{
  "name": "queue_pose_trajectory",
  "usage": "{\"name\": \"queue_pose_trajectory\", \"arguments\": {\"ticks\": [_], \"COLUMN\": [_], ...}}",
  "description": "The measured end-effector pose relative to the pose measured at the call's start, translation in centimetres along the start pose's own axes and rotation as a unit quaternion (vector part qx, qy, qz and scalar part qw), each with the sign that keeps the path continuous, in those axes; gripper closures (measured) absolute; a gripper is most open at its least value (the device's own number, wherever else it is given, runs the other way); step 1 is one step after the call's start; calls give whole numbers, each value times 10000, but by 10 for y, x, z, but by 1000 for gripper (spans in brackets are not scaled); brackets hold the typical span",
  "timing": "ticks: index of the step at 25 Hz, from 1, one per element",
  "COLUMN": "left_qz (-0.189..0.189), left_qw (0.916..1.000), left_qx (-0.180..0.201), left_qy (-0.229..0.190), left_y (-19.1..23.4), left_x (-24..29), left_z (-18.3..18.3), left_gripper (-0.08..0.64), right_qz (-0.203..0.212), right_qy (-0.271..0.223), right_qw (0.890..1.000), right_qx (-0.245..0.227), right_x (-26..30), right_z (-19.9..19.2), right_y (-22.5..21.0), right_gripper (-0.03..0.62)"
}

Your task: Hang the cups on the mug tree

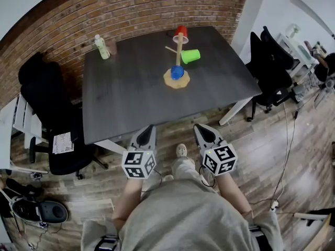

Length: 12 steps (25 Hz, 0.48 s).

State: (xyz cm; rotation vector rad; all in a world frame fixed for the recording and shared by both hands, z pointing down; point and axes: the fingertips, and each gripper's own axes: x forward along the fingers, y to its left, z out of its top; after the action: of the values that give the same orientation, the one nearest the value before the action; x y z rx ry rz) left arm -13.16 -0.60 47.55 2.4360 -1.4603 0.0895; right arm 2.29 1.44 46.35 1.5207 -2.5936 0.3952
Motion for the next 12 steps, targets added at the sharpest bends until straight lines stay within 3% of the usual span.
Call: {"name": "queue_pose_trajectory", "arguments": {"ticks": [12], "left_qz": [38], "left_qw": [10000], "left_qx": [-48], "left_qy": [23], "left_y": [3], "left_x": [-10], "left_z": [-7], "left_gripper": [545], "right_qz": [102], "right_qy": [17], "right_qw": [9999], "right_qx": [-89], "right_x": [2], "right_z": [-3], "right_y": [10], "right_gripper": [595]}}
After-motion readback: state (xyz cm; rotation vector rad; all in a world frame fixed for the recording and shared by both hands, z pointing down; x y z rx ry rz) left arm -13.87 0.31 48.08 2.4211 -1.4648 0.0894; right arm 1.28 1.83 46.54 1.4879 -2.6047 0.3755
